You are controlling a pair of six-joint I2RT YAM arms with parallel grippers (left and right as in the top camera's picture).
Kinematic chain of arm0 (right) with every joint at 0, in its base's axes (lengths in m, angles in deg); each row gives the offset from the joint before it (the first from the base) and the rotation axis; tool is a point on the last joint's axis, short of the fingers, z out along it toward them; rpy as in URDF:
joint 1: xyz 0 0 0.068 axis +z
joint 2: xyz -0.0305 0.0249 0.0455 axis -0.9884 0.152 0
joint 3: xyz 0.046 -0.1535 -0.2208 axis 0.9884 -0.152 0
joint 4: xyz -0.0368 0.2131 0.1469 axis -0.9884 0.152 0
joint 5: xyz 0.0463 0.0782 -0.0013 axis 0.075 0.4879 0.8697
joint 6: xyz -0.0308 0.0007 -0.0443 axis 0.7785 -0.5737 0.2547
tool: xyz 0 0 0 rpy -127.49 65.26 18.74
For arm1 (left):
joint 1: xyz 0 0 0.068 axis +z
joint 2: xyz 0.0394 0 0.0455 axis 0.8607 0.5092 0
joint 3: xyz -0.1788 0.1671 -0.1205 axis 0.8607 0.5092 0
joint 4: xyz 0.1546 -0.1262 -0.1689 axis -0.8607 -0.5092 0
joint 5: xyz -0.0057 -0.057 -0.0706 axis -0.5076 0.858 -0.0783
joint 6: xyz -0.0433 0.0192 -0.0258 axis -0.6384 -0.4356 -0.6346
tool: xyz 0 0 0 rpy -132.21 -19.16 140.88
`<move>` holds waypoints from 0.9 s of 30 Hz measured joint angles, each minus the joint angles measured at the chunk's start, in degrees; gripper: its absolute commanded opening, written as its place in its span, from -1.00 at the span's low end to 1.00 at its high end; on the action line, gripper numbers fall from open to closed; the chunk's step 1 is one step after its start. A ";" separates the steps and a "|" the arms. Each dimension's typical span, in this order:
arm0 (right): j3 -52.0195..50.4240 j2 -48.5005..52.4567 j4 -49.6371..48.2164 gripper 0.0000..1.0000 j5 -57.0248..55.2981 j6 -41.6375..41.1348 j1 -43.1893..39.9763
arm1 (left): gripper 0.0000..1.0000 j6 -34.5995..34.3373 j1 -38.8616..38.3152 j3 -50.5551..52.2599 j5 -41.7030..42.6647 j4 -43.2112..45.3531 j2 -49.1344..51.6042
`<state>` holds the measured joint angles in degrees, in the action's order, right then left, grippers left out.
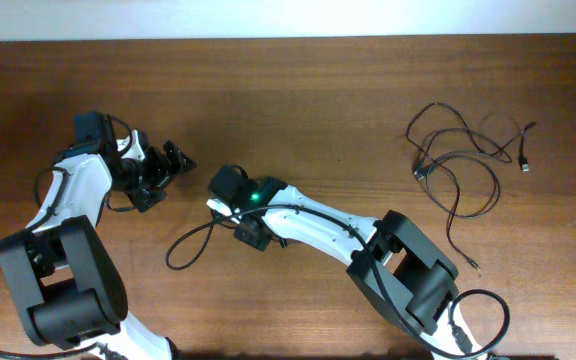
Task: Untangle cables
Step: 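Grasp the remaining black cable with the right gripper and lift it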
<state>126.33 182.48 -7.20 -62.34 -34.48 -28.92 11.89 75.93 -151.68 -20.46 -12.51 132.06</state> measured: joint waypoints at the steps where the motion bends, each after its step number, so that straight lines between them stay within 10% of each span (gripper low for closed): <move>1: 0.11 -0.04 1.57 -0.58 0.63 0.02 0.00 | 0.98 0.00 0.00 0.00 0.02 0.00 0.00; 6: 0.17 -0.09 3.56 -0.92 4.35 0.22 -0.04 | 0.98 0.02 0.00 0.00 0.00 0.02 0.00; 10: 1.20 0.15 5.77 -0.27 4.79 0.26 -0.04 | 0.98 0.00 0.00 0.00 0.00 0.00 0.00; 17: 7.13 1.99 5.53 0.17 4.00 4.72 -0.04 | 0.98 0.00 0.00 0.00 0.02 0.00 0.00; 27: 7.43 3.08 4.94 0.35 3.23 8.02 -0.04 | 0.98 0.00 0.00 0.00 0.00 0.02 0.00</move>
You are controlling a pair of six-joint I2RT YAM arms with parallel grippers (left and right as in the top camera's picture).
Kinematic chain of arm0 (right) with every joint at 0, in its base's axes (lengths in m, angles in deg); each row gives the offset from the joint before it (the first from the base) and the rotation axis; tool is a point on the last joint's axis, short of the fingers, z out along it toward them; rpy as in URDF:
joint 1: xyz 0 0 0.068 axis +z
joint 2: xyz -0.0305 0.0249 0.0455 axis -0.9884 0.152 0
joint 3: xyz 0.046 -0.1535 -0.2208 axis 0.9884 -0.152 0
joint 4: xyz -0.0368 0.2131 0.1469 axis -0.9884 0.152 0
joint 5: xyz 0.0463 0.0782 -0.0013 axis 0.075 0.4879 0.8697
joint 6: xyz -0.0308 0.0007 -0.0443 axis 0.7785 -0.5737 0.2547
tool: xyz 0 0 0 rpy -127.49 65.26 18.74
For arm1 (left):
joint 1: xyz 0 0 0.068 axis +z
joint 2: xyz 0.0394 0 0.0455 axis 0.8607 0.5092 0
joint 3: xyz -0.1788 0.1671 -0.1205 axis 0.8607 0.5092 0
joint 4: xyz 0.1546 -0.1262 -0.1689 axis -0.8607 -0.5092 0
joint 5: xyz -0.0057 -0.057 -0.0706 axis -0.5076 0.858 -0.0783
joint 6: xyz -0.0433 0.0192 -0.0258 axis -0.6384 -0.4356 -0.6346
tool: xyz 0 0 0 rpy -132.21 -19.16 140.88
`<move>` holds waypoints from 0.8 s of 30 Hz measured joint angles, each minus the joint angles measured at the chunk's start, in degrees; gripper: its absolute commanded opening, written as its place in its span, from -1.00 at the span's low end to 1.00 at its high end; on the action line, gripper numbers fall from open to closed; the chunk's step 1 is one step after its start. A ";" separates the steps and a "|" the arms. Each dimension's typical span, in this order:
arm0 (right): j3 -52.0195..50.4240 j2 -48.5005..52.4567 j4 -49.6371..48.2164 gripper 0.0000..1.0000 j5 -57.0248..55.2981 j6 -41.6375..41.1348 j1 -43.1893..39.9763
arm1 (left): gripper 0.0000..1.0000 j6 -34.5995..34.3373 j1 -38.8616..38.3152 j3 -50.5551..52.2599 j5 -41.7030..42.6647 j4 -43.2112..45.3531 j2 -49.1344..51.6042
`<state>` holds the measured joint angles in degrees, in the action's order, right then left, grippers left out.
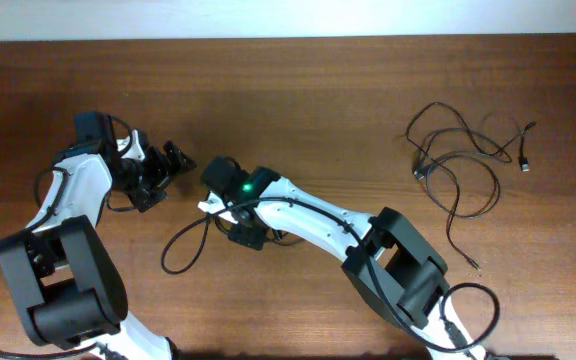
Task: Untangle cables
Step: 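Grasp the remaining black cable with the right gripper and lift it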
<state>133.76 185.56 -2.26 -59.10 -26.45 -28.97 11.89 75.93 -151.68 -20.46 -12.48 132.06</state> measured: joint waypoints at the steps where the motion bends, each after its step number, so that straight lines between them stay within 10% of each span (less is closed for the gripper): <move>1: 0.00 0.74 -0.09 0.33 0.22 -0.02 0.00 | 0.98 0.00 0.00 0.00 0.02 -0.02 0.00; 8: -1.20 0.61 -1.03 -0.91 3.50 -0.15 0.00 | 0.98 0.00 0.00 0.00 0.00 0.00 0.00; 24: 1.66 -11.39 3.15 -0.92 -6.08 -2.45 -0.22 | 0.98 0.00 0.00 0.00 0.00 0.00 0.00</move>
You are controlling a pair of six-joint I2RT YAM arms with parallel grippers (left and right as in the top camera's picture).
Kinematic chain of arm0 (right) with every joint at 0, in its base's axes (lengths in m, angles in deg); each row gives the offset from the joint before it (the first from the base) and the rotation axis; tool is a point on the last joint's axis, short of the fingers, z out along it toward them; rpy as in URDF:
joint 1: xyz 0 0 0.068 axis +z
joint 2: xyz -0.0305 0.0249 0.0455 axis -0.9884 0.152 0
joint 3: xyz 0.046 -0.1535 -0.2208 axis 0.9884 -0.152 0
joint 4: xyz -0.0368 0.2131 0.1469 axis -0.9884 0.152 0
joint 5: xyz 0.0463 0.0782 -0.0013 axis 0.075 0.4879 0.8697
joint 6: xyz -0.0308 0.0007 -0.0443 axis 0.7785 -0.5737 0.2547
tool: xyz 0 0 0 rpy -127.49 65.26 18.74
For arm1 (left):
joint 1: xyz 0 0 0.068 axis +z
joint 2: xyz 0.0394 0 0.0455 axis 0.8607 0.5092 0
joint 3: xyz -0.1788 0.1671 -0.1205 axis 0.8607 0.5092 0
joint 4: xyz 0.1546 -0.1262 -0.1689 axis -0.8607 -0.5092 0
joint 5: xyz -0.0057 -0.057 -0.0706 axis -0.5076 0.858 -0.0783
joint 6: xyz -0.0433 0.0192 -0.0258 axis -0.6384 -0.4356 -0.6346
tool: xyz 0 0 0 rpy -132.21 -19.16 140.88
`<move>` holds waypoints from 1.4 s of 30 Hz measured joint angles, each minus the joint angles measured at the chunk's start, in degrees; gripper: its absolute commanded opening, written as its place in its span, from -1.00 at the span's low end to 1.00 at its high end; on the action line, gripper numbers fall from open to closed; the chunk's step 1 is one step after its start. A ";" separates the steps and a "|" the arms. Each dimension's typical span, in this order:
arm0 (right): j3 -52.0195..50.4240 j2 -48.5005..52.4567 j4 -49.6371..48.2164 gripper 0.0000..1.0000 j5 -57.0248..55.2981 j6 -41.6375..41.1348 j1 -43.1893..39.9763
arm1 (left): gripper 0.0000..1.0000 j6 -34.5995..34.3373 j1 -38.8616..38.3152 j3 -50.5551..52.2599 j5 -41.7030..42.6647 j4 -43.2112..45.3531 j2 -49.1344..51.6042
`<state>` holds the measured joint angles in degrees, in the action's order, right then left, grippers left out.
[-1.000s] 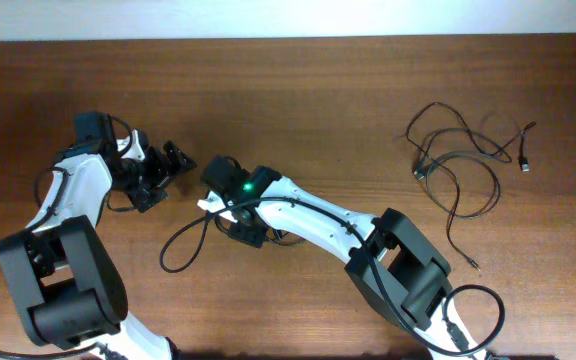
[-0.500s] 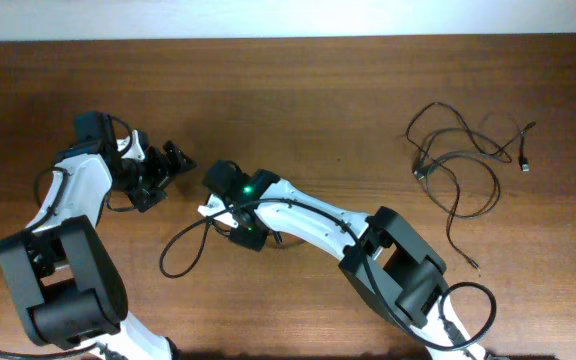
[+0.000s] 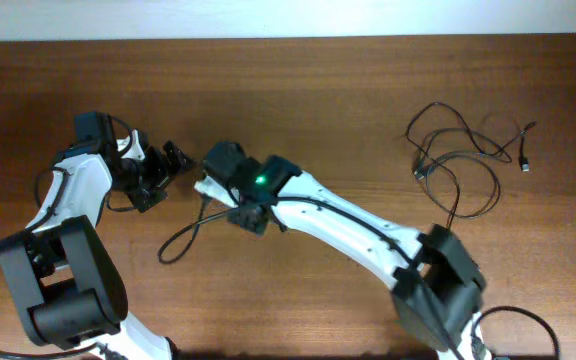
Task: Untangle cables
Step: 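Grasp the remaining black cable with the right gripper and lift it, then carry the cable to the upper right and release it on the pile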
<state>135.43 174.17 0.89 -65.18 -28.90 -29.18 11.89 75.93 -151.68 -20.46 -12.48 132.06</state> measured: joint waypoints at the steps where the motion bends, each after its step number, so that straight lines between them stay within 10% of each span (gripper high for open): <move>1: 0.11 -0.85 -1.14 -0.92 -2.67 0.04 -0.09 | 0.98 0.00 0.00 0.00 0.00 0.00 0.00; 14: 2.75 -1.75 -32.35 -0.92 -42.62 1.40 -20.57 | 0.98 0.00 0.00 -0.04 0.00 0.02 0.00; 26: 3.19 -0.90 -10.21 -0.91 -11.21 -15.19 -41.90 | 0.98 0.00 0.00 -0.07 0.00 0.09 0.00; 33: 2.56 0.59 -8.98 0.86 -5.38 -16.41 -43.15 | 0.98 0.00 0.00 -0.07 0.00 0.04 0.00; 42: 1.79 0.59 -1.53 0.98 -4.76 -16.65 -43.15 | 0.98 0.00 0.00 -0.07 0.00 0.04 0.00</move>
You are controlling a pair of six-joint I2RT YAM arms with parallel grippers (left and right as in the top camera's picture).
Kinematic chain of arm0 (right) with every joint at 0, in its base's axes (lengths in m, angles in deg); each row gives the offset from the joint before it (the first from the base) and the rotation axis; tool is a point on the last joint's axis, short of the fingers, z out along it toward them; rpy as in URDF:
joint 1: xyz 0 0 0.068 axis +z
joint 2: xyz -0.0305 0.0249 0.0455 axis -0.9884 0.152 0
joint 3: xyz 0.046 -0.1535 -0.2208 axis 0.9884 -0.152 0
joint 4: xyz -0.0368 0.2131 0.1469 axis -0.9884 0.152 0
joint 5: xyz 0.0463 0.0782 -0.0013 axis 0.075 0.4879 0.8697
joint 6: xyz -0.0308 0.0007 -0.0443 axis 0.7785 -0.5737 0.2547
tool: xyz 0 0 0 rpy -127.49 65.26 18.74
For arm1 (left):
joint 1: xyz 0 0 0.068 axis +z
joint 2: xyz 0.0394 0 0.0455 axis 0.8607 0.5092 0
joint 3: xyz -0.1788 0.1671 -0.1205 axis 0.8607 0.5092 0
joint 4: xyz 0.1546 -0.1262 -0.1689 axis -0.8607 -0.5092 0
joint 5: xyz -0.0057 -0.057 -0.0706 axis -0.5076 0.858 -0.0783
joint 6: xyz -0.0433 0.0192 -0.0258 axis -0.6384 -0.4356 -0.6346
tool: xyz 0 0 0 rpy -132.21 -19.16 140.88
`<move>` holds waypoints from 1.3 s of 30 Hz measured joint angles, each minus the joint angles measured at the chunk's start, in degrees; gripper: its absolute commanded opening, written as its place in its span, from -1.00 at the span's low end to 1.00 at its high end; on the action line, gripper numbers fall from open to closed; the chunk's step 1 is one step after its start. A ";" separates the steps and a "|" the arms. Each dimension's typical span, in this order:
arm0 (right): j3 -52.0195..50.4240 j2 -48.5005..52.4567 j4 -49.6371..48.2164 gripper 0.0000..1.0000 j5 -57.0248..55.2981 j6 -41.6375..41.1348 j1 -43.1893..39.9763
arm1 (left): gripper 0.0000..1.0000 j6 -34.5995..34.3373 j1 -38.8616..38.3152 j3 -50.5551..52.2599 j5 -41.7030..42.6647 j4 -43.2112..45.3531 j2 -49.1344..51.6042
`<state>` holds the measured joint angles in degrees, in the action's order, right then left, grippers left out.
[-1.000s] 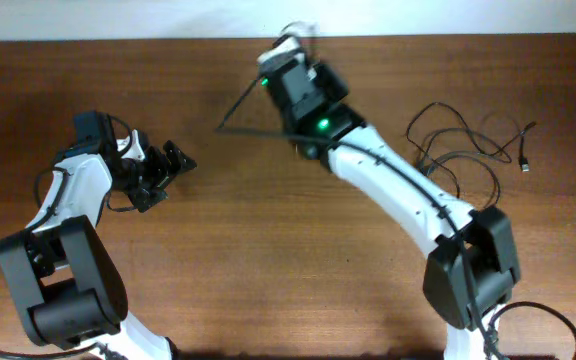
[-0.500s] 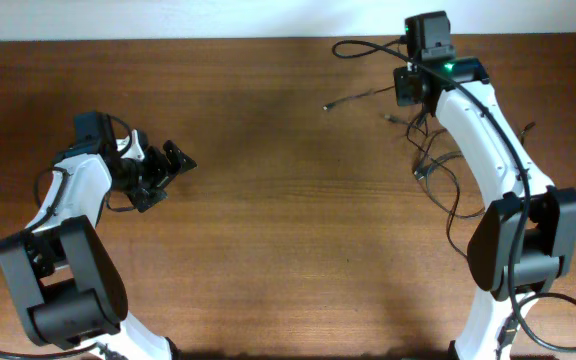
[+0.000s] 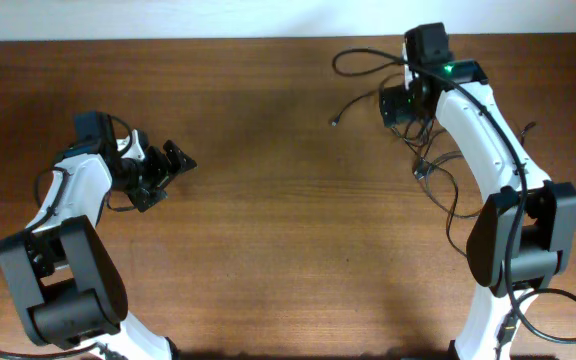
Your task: Untangle cables
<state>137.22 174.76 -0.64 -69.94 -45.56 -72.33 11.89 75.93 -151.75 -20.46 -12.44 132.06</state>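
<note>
In the overhead view my right gripper (image 3: 396, 107) is at the far right of the table, shut on a black cable (image 3: 354, 57). That cable loops out to the left of the gripper, and its free plug end (image 3: 335, 122) rests on the wood. Just right of and below the gripper lies a loose tangle of thin black cables (image 3: 463, 165), partly covered by the right arm. My left gripper (image 3: 166, 172) sits at the left side of the table, open and holding nothing, far from every cable.
The brown wooden table (image 3: 268, 250) runs to a pale wall along the far edge. A small plug (image 3: 524, 165) of the tangle lies near the right edge. The two arm bases stand at the near edge, left and right.
My right gripper was left of the table's middle on the black cable and is now at the far right. The cable has come with it and lies beside the tangle. The left arm has not moved.
My right gripper sat on one end of a single black cable looped left of the table's middle. Over the following two moments it shifted slightly left and up with that cable. Now gripper and cable are at the far right beside the tangle. The left gripper stayed open throughout.
</note>
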 measured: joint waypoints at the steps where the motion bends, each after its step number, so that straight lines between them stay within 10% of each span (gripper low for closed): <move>1: -0.20 0.04 0.70 0.97 0.00 0.04 0.00 | 0.98 0.00 0.00 0.00 0.00 0.00 0.00; 22: -0.22 0.11 0.87 0.97 0.00 -0.02 0.00 | 0.98 16.26 -9.14 -0.09 -2.62 -7.98 0.00; 39: -0.22 0.11 0.87 0.97 0.00 0.00 0.00 | 0.98 16.48 -9.11 -0.09 -3.06 -7.98 0.00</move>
<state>137.00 174.87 0.23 -69.94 -45.56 -72.33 28.37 66.81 -151.84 -23.52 -20.42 132.06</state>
